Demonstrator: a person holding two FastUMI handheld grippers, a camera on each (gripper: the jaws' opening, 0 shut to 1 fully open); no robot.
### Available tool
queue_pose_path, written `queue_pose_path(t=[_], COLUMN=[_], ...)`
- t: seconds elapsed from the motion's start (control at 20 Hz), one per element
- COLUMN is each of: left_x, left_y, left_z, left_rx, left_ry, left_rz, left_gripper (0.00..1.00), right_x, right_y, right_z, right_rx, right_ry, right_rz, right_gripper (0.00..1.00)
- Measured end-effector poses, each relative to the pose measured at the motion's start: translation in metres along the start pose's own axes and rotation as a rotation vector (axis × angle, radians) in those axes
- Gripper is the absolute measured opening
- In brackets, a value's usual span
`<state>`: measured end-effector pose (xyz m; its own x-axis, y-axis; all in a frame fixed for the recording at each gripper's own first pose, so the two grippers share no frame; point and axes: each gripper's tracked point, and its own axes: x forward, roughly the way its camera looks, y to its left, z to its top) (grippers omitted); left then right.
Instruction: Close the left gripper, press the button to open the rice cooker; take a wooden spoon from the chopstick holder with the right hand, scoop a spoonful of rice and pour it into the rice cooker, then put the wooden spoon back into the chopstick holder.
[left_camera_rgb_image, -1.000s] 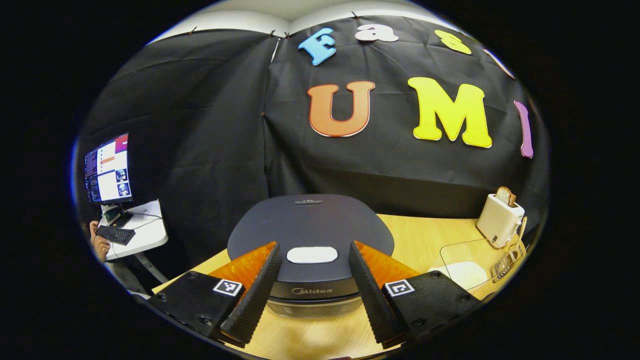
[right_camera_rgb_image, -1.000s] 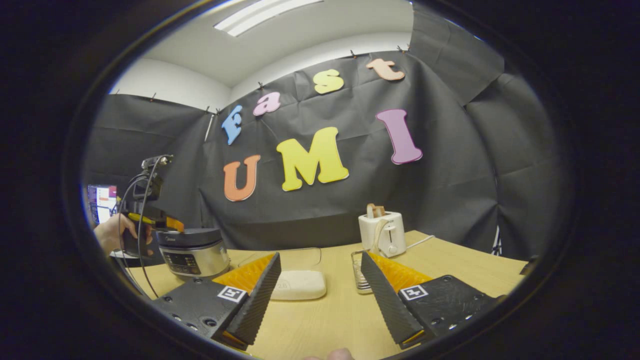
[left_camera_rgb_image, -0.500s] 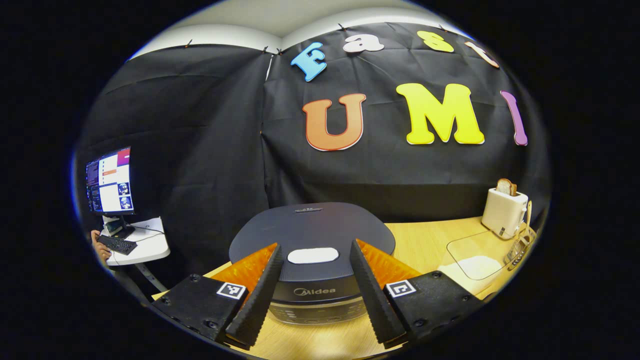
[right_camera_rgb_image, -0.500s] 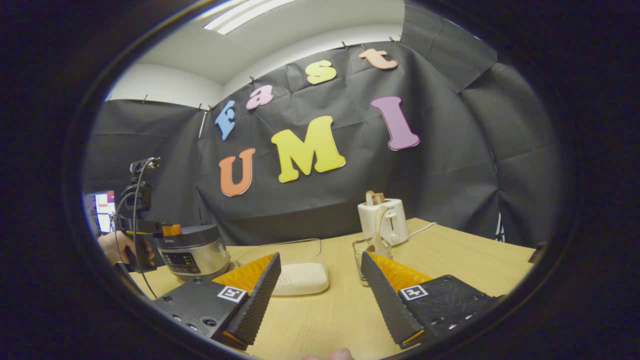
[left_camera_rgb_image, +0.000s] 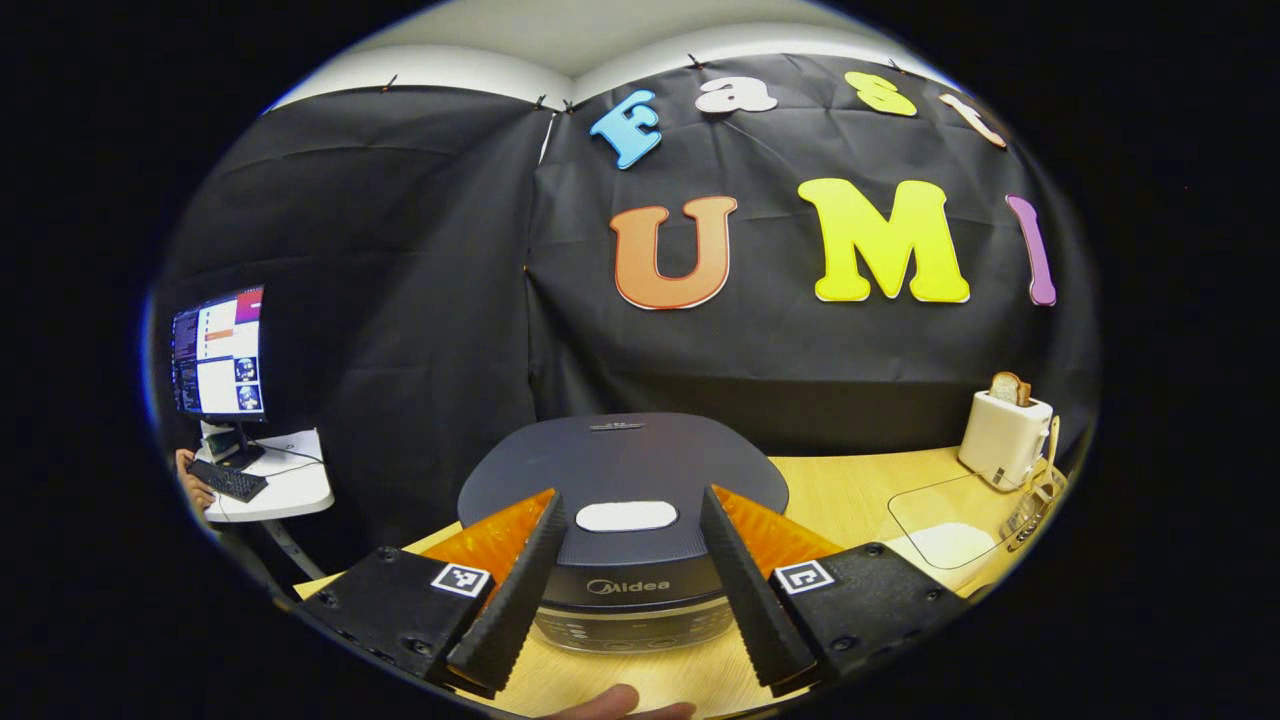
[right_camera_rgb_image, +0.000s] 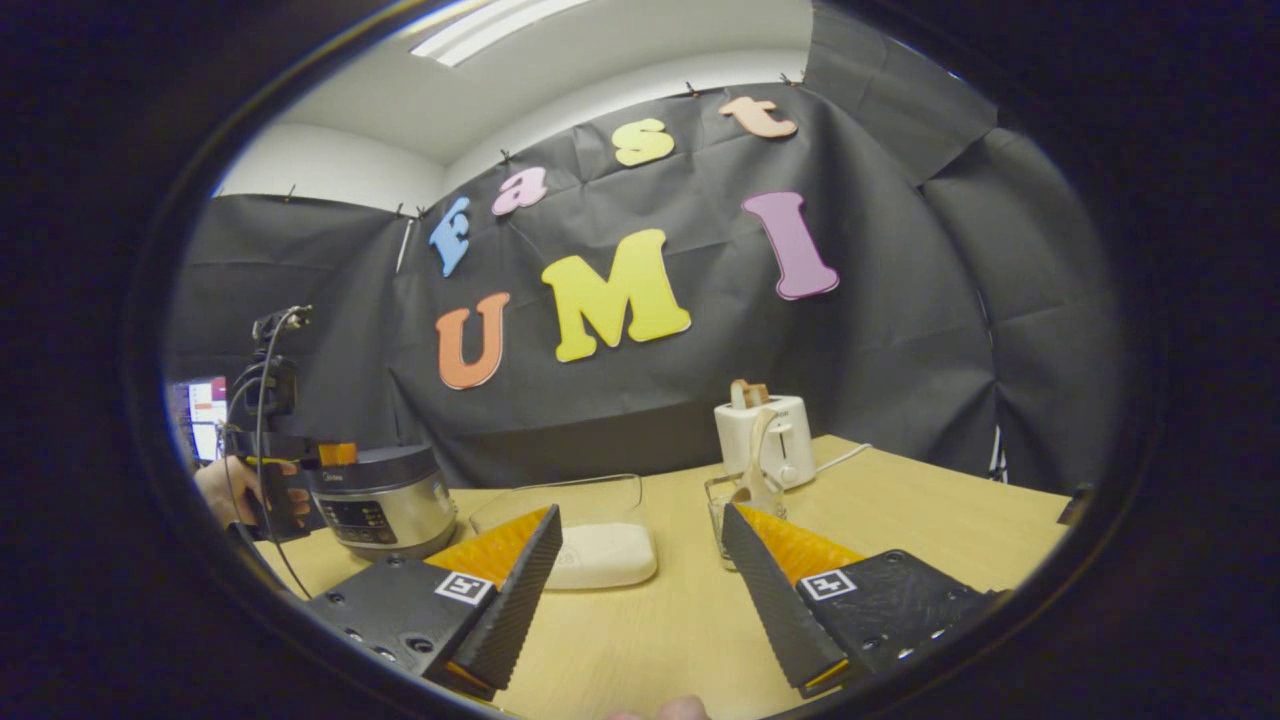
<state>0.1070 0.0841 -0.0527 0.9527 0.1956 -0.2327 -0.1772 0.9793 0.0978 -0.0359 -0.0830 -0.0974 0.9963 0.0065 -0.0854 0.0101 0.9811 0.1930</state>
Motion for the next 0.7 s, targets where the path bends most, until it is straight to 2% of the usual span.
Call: queue_pose_path(t=[0.1,0.15,0.2,0.25,0.3,0.35,0.55,0.6,0.65,0.7], left_x=[0.001,0.0,-0.004,-0.008,-0.015,-0.023,-0.067,-0.079,-0.092,-0.104], left_y=[-0.002,-0.005,-0.007,-0.011,-0.014,-0.013,-0.038,-0.044,-0.051,-0.058], left_z=[0.0,0.0,0.007,0.018,0.031,0.043,0.087,0.093,0.095,0.095], left_rx=[0.012,-0.003,-0.028,-0.051,-0.052,-0.045,0.0,0.013,0.018,0.02], left_ry=[0.026,0.046,0.035,0.017,-0.006,-0.034,-0.167,-0.201,-0.224,-0.245], left_rz=[-0.016,-0.029,-0.044,-0.064,-0.071,-0.077,-0.167,-0.191,-0.212,-0.229], left_gripper=[0.88,0.96,0.97,0.97,0.9,0.97,0.96,0.96,0.96,0.96], right_x=[-0.003,-0.005,-0.007,-0.008,-0.009,-0.009,-0.01,-0.009,-0.01,-0.01], right_y=[0.001,0.002,0.002,0.0,0.0,0.001,0.004,0.005,0.007,0.009], right_z=[0.007,0.01,0.015,0.02,0.025,0.03,0.051,0.058,0.064,0.069], right_rx=[-0.011,-0.022,-0.035,-0.05,-0.063,-0.076,-0.116,-0.134,-0.149,-0.158], right_ry=[-0.018,-0.028,-0.042,-0.055,-0.069,-0.082,-0.128,-0.146,-0.161,-0.171], right_rz=[-0.004,-0.006,-0.01,-0.02,-0.023,-0.025,-0.029,-0.031,-0.032,-0.03], right_gripper=[0.92,0.92,0.92,0.95,0.95,0.95,0.95,0.92,0.95,0.95])
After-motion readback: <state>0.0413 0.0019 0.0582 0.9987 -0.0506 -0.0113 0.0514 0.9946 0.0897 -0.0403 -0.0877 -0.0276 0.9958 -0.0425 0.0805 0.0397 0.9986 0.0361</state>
